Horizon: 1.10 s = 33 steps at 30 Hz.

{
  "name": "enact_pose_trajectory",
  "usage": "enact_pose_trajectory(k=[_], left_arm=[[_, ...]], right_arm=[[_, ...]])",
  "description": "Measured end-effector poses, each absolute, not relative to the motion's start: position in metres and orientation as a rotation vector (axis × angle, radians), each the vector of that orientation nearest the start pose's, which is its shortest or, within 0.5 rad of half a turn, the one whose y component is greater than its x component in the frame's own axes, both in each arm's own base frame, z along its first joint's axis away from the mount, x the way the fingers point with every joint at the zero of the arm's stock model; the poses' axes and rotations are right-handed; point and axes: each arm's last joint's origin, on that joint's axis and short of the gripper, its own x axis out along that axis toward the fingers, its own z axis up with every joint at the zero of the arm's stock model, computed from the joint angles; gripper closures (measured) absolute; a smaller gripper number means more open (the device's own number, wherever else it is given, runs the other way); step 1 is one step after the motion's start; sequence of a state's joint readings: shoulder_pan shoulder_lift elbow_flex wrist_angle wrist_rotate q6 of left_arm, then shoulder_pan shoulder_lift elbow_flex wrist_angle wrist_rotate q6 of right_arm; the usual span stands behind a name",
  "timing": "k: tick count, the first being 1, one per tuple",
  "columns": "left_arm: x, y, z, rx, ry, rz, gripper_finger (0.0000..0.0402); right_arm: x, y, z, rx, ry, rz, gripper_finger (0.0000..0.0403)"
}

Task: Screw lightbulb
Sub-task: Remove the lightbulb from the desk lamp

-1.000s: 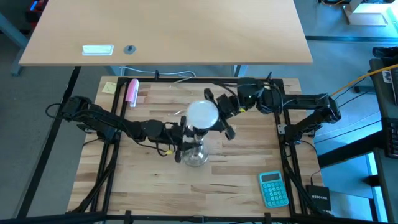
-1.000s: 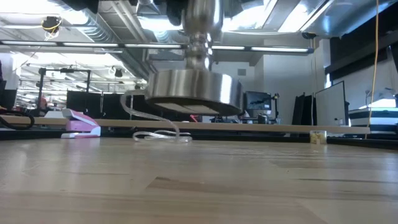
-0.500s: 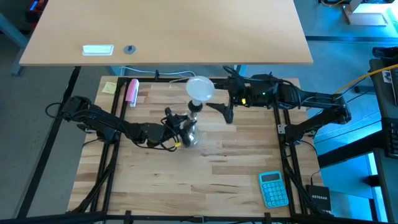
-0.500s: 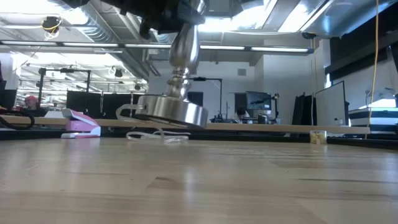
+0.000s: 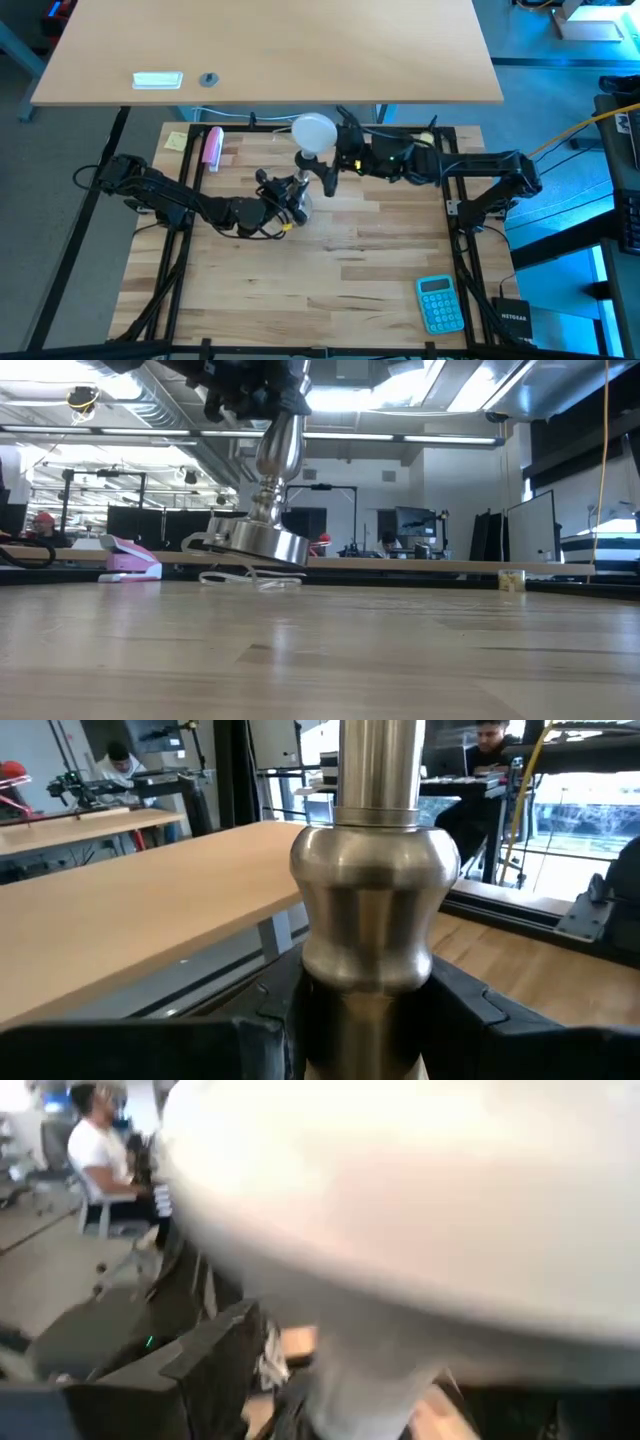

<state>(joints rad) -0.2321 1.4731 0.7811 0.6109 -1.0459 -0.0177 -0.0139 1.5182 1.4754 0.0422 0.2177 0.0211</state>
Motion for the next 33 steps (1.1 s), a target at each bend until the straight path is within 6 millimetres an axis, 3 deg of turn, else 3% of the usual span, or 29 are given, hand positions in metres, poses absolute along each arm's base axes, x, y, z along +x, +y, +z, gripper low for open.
enact_pose_trajectory(k=[7, 9, 13, 17, 21, 28, 33], left_arm=[[0.301, -0.045, 0.249, 0.029, 0.058, 0.814, 0.0268], [0.3, -0.046, 0.249, 0.028, 0.058, 0.819, 0.0268], [0.3, -0.047, 0.249, 0.04, 0.064, 0.816, 0.028], [0.301, -0.048, 0.249, 0.053, 0.071, 0.765, 0.028], [0.305, -0.053, 0.252, 0.085, 0.056, 0.565, 0.028], [0.312, -0.059, 0.259, 0.015, -0.028, -0.004, 0.028], [0.314, -0.054, 0.261, -0.074, -0.036, -0.219, 0.028]], right_arm=[[0.357, -0.013, 0.413, -0.04, -0.022, -0.285, 0.0116], [0.356, -0.013, 0.414, -0.052, -0.022, -0.285, 0.0147], [0.353, -0.011, 0.415, -0.036, -0.003, -0.245, 0.0249], [0.35, -0.008, 0.415, -0.053, 0.019, -0.111, 0.025], [0.342, -0.006, 0.42, -0.063, 0.019, 0.105, 0.025], [0.324, -0.005, 0.428, -0.044, 0.014, 0.603, 0.025], [0.323, -0.004, 0.431, -0.029, -0.006, 0.683, 0.025]])
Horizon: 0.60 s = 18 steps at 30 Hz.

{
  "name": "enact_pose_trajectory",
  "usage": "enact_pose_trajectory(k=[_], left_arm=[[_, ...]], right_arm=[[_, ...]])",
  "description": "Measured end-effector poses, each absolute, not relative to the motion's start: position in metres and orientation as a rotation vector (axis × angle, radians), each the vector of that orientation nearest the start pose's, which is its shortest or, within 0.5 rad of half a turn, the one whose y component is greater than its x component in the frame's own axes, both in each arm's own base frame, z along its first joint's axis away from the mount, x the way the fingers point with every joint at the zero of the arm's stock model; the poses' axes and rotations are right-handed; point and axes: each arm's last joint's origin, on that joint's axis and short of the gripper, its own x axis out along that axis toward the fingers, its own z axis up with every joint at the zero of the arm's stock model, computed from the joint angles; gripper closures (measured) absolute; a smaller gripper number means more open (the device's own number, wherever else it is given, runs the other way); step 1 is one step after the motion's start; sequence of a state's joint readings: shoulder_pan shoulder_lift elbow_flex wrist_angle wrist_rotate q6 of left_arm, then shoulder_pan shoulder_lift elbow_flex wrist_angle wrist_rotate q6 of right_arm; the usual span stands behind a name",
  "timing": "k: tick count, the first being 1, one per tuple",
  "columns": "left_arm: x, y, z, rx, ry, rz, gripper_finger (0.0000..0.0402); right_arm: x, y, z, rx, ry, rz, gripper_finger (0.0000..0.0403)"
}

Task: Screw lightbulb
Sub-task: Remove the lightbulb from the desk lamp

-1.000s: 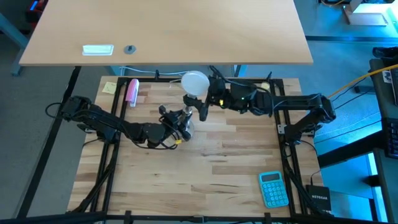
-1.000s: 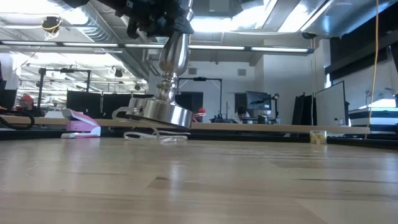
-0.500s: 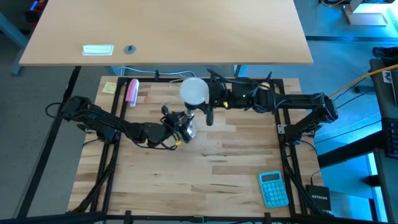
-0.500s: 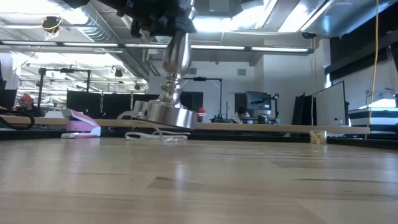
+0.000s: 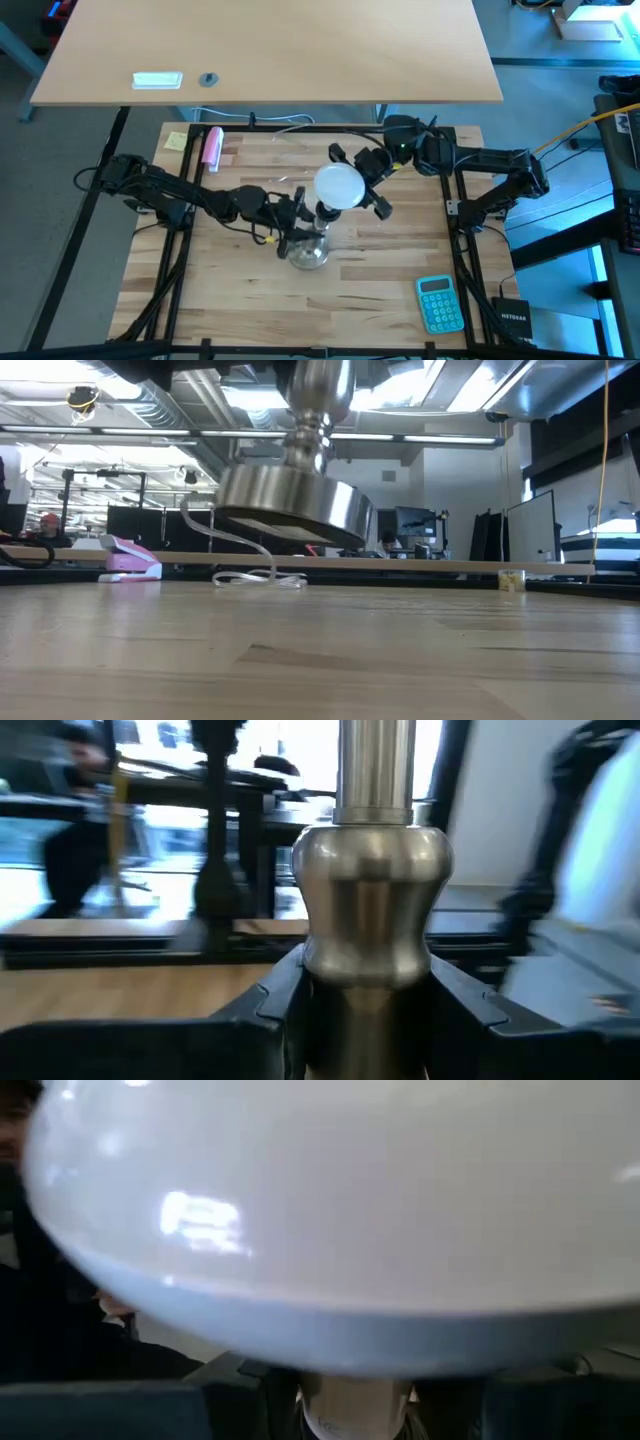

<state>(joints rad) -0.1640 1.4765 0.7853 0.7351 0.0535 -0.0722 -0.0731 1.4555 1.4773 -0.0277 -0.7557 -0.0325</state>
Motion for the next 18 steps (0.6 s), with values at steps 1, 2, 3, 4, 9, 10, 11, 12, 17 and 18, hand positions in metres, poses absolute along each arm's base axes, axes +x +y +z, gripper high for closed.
enact_pose_trajectory(k=[1, 2, 3, 4, 9, 10, 11, 12, 17, 18], left_arm=[[0.314, -0.053, 0.261, -0.087, -0.034, -0.249, 0.028], [0.314, -0.052, 0.261, -0.098, -0.031, -0.261, 0.028], [0.314, -0.052, 0.261, -0.108, -0.029, -0.261, 0.028], [0.315, -0.051, 0.261, -0.114, -0.029, -0.254, 0.028], [0.315, -0.046, 0.26, -0.093, -0.025, -0.098, 0.028], [0.315, -0.046, 0.259, -0.091, -0.022, -0.068, 0.028], [0.315, -0.046, 0.259, -0.088, -0.017, -0.04, 0.028], [0.315, -0.046, 0.258, -0.081, -0.011, -0.004, 0.028], [0.312, -0.045, 0.253, -0.058, 0.039, 0.272, 0.028], [0.311, -0.044, 0.252, -0.052, 0.048, 0.347, 0.028]], right_arm=[[0.323, -0.004, 0.431, -0.029, -0.007, 0.684, 0.025], [0.323, -0.004, 0.43, -0.027, -0.005, 0.674, 0.025], [0.324, -0.004, 0.43, -0.019, -0.002, 0.651, 0.025], [0.324, -0.004, 0.43, -0.001, 0.004, 0.619, 0.025], [0.325, -0.003, 0.431, 0.049, 0.023, 0.442, 0.0174], [0.324, -0.004, 0.43, 0.053, 0.041, 0.415, 0.0142], [0.321, -0.005, 0.43, 0.05, 0.057, 0.39, 0.0113], [0.316, -0.005, 0.431, 0.041, 0.07, 0.36, 0.0085], [0.285, -0.011, 0.44, 0.02, 0.156, 0.098, 0.0015], [0.281, -0.012, 0.44, 0.018, 0.184, 0.054, 0.0019]])
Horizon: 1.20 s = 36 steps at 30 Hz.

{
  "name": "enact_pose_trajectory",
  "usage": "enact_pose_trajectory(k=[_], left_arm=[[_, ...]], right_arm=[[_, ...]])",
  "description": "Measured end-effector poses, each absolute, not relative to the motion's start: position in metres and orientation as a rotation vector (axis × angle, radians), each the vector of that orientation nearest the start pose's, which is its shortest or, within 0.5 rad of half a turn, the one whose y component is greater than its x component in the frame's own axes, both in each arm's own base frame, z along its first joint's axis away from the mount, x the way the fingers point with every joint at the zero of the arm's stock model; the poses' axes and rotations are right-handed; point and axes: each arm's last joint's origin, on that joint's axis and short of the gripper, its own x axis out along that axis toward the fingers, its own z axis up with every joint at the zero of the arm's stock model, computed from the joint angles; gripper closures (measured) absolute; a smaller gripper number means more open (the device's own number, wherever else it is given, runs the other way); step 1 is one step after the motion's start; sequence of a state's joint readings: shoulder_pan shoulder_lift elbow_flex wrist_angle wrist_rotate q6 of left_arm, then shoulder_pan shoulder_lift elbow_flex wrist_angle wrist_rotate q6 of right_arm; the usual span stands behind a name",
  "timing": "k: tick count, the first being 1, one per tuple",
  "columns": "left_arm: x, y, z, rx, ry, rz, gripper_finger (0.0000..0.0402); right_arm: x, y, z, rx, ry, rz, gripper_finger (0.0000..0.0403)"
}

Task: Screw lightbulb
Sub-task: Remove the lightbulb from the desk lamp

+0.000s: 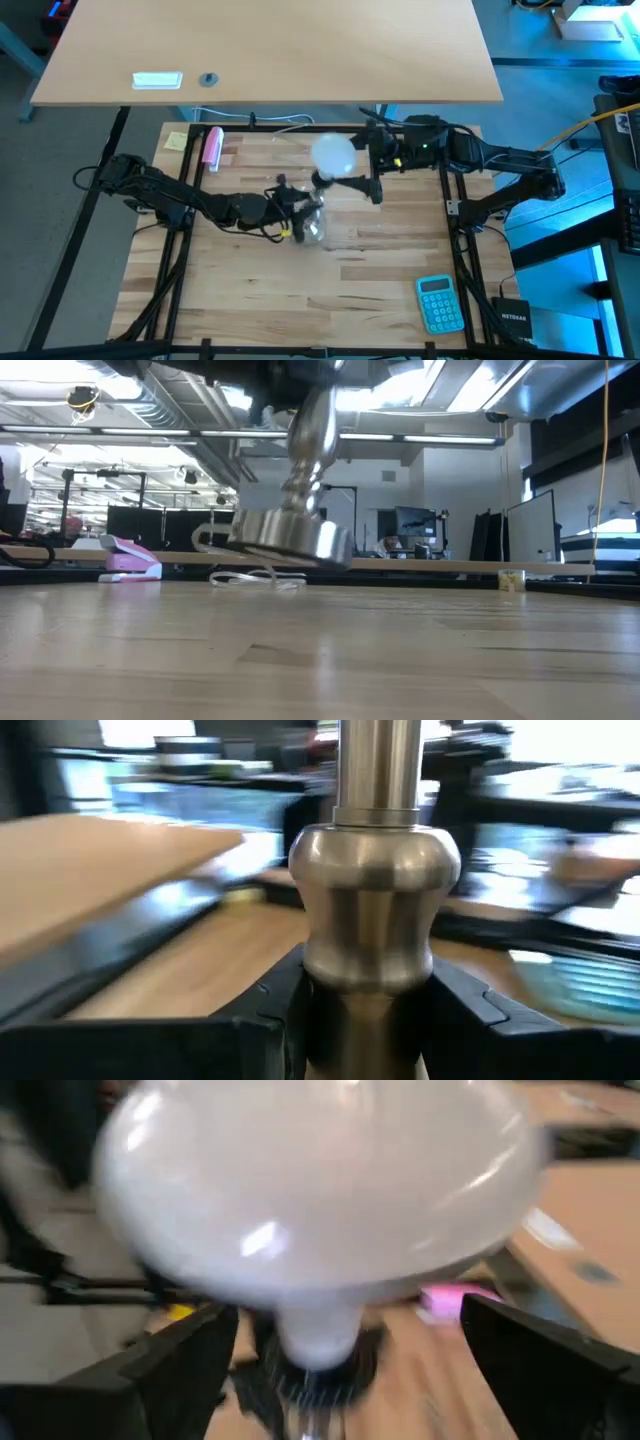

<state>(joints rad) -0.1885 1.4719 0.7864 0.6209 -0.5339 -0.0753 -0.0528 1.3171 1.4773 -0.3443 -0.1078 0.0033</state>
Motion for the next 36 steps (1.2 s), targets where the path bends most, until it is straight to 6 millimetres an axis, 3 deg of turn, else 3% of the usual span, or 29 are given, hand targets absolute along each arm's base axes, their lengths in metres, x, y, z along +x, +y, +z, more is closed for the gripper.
enact_pose_trajectory(k=[5, 8, 19, 23, 28, 31, 36], left_arm=[[0.304, -0.041, 0.249, -0.02, 0.056, 0.72, 0.028], [0.301, -0.042, 0.25, -0.003, 0.049, 0.856, 0.028], [0.299, -0.042, 0.25, 0.022, 0.054, 0.935, 0.0275], [0.299, -0.042, 0.25, 0.022, 0.056, 0.934, 0.0279], [0.298, -0.044, 0.25, 0.027, 0.059, 0.926, 0.0279], [0.298, -0.045, 0.25, 0.025, 0.058, 0.924, 0.028], [0.299, -0.045, 0.249, 0.03, 0.064, 0.909, 0.028]], right_arm=[[0.273, -0.016, 0.436, 0.051, 0.248, -0.113, 0.005], [0.287, -0.018, 0.432, 0.053, 0.219, -0.153, 0.006], [0.361, -0.024, 0.405, -0.004, 0.02, -0.234, 0.0068], [0.368, -0.026, 0.409, -0.002, -0.074, -0.275, 0.0068], [0.37, -0.026, 0.407, -0.035, -0.071, -0.288, 0.0079], [0.37, -0.026, 0.406, -0.051, -0.059, -0.288, 0.0125], [0.369, -0.025, 0.402, -0.062, -0.014, -0.274, 0.0257]])
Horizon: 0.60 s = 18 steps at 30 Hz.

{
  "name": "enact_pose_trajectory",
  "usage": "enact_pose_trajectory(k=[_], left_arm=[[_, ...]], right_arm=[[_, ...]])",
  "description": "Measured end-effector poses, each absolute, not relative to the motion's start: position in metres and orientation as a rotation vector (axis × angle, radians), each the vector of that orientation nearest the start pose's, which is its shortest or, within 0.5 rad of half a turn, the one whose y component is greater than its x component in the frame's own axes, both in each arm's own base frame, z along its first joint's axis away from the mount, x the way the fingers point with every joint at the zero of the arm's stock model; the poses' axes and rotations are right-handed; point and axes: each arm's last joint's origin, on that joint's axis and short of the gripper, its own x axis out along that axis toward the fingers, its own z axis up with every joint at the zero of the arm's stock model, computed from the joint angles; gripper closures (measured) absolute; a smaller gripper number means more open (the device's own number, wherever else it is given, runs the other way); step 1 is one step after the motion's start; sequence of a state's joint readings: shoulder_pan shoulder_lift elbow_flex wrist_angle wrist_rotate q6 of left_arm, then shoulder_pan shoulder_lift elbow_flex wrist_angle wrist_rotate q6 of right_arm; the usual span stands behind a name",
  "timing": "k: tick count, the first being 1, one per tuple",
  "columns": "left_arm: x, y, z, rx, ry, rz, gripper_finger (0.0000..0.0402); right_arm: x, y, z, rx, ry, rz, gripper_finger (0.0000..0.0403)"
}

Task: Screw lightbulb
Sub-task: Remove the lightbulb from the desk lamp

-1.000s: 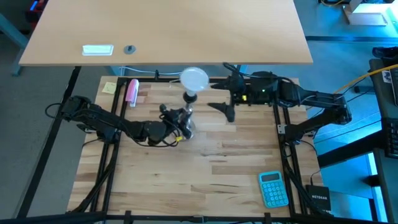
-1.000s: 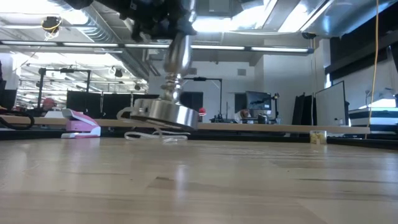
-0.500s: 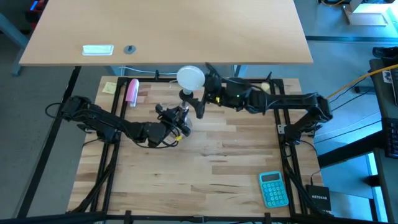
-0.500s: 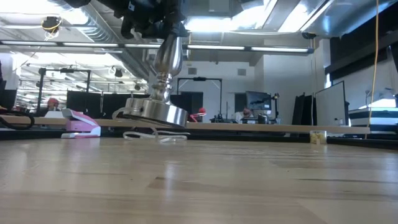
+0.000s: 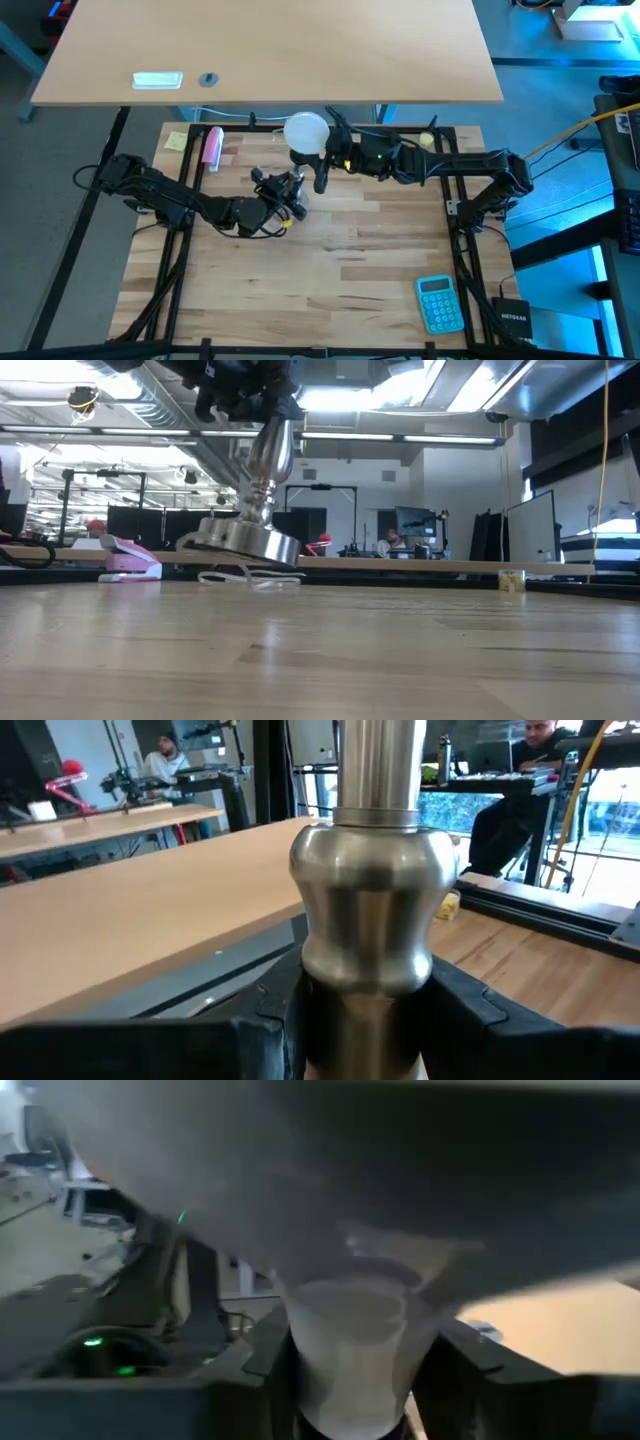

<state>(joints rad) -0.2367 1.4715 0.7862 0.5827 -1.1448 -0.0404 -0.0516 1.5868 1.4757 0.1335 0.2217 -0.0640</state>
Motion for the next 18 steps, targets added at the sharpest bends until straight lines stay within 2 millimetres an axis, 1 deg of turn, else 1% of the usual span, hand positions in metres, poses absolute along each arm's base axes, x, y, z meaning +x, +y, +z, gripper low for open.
enact_pose_trajectory(k=[2, 4, 7, 10, 13, 15, 16, 18], left_arm=[[0.299, -0.045, 0.249, 0.038, 0.07, 0.881, 0.028], [0.3, -0.046, 0.25, 0.038, 0.067, 0.839, 0.028], [0.303, -0.049, 0.252, 0.029, 0.06, 0.703, 0.028], [0.308, -0.051, 0.254, 0.015, 0.044, 0.469, 0.028], [0.312, -0.055, 0.257, 0.009, 0.013, 0.145, 0.028], [0.313, -0.056, 0.258, -0.043, -0.004, -0.033, 0.028], [0.313, -0.056, 0.259, -0.073, -0.013, -0.098, 0.028], [0.314, -0.055, 0.26, -0.114, -0.019, -0.199, 0.028]], right_arm=[[0.366, -0.024, 0.404, -0.071, -0.004, -0.254, 0.0259], [0.359, -0.023, 0.41, -0.067, -0.004, -0.192, 0.0259], [0.346, -0.018, 0.418, -0.066, 0.01, -0.03, 0.0259], [0.331, -0.017, 0.425, -0.037, 0.039, 0.158, 0.0259], [0.321, -0.015, 0.428, -0.028, 0.047, 0.446, 0.0259], [0.318, -0.013, 0.428, -0.018, 0.045, 0.618, 0.0259], [0.317, -0.012, 0.428, -0.014, 0.044, 0.675, 0.0259], [0.317, -0.009, 0.429, -0.018, 0.036, 0.728, 0.0259]])
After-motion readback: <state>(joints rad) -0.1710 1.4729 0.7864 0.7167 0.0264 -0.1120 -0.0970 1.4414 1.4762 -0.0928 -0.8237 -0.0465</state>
